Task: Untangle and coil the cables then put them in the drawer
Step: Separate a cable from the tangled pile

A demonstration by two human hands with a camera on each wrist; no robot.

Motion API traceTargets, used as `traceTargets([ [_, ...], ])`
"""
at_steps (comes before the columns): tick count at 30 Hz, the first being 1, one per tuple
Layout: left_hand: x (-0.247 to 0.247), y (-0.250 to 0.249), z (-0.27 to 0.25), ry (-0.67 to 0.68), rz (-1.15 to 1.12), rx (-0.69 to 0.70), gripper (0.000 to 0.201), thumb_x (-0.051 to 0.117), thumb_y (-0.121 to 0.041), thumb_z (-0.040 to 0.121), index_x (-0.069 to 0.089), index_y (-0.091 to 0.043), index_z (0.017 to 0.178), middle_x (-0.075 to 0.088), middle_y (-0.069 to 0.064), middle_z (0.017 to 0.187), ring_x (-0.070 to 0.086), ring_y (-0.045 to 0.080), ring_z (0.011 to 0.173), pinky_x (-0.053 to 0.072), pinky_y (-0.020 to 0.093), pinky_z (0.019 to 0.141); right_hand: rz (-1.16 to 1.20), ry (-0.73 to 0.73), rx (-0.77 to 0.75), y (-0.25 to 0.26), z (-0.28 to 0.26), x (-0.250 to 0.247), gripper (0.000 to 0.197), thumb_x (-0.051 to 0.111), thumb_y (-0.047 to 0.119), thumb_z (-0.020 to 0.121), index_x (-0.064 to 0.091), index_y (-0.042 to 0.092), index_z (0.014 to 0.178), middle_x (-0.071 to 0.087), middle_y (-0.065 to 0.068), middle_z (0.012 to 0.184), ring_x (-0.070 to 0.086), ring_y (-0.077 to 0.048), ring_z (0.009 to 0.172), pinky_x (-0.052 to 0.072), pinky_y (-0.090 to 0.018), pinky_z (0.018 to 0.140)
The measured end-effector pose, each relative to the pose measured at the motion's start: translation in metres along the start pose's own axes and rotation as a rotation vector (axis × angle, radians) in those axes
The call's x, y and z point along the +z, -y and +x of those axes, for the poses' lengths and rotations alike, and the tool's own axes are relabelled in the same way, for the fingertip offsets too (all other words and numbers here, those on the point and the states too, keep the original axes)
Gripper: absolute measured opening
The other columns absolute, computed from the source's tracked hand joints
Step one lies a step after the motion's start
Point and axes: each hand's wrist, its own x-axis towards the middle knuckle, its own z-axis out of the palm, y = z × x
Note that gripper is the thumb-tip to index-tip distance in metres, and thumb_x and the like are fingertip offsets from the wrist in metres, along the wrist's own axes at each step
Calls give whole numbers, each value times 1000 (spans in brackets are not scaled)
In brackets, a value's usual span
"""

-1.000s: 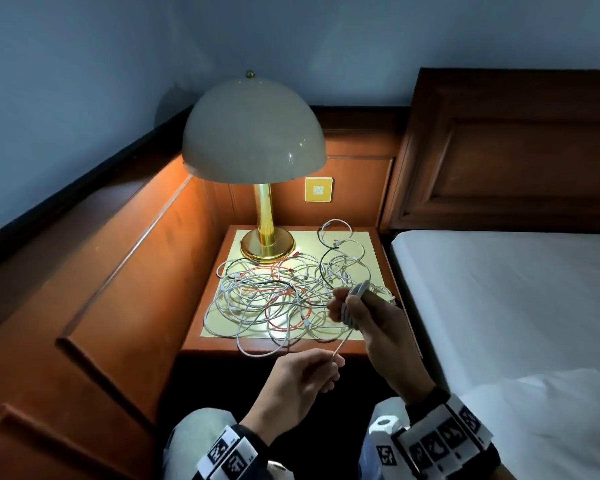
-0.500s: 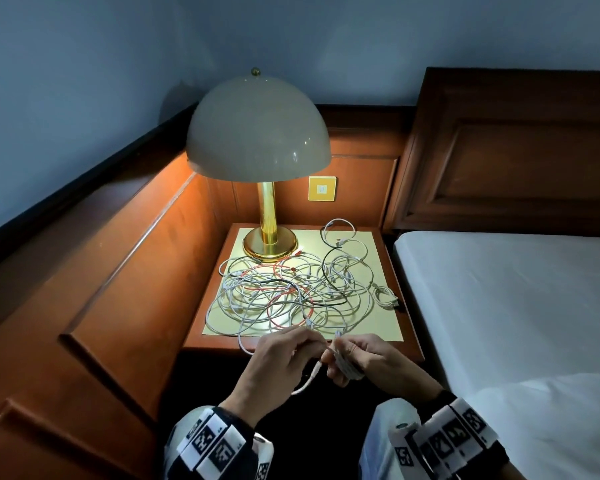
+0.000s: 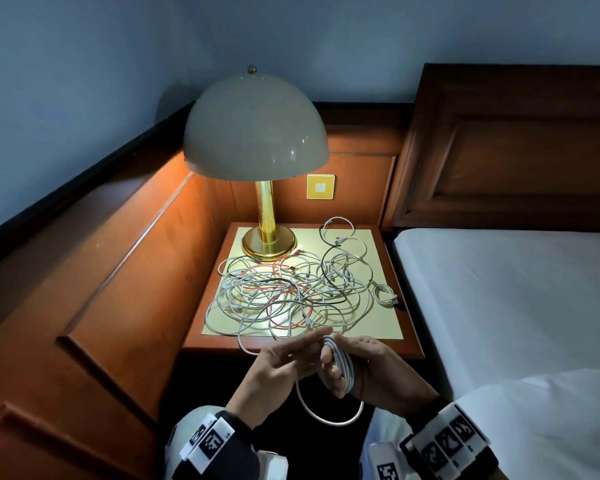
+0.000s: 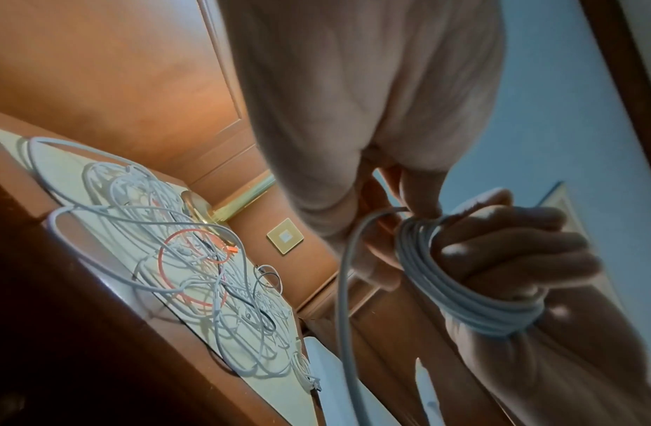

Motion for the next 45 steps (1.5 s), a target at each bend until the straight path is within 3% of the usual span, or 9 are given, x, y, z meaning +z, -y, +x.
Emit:
traceTargets([
  [2,3,-1,1,-58,49,12,35,59,9,91,74,-7,119,73,12,95,71,26,84,60,43,86,-37,-14,-5,2,1,3,37,52,30,103,63,-5,101,58,-14,77,59,-21,65,51,-30,63],
  [9,6,-6,4,-203,535,170,53,51,23,86,77,-15,112,78,-2,106,72,17,106,55,34,99,-184,-233,-102,2,6,17,38,45,28,104,66,0,90,57,-17,76,54,-23,64,44,-29,59],
  [15,5,-6,5,-314,632,199,49,57,16,89,77,-22,112,77,-11,108,70,8,107,54,32,101,-315,-512,-299,-6,5,8,21,65,28,95,68,7,97,67,-16,87,62,-26,81,53,-45,83],
  [21,8,-15,7,-309,489,166,36,63,5,93,74,-20,116,78,-4,105,74,16,99,57,26,90,-383,-547,-446,-2,0,11,10,60,3,98,68,0,103,70,-21,85,67,-30,75,57,-43,79],
  [27,8,-16,10,-279,517,175,37,71,1,89,70,-14,123,77,-4,110,72,11,104,55,22,90,-390,-639,-475,0,6,11,8,65,7,96,73,5,96,72,-21,85,68,-27,75,57,-41,76],
  [33,2,-13,10,-335,693,207,36,69,1,90,74,-22,118,78,-14,101,72,5,96,57,25,90,-334,-526,-429,-2,4,9,10,71,15,92,72,6,97,70,-22,87,67,-28,75,56,-41,76],
  [37,4,-20,8,-310,555,146,36,66,1,93,75,-26,114,78,8,99,72,16,90,56,40,92,-390,-461,-408,1,-2,6,30,79,19,86,68,1,107,70,-29,98,68,-31,82,58,-43,86],
  [42,7,-24,8,-257,240,23,27,69,-6,89,74,-5,116,75,19,108,70,35,103,50,49,102,-414,-498,-447,1,2,5,17,73,13,88,71,2,100,70,-30,92,67,-27,77,58,-38,76],
  [45,7,-23,7,-218,130,-21,27,66,-8,91,72,-1,116,73,23,111,68,32,100,49,44,102,-473,-500,-478,0,2,5,10,72,8,91,71,0,97,69,-28,83,64,-26,69,55,-35,69],
])
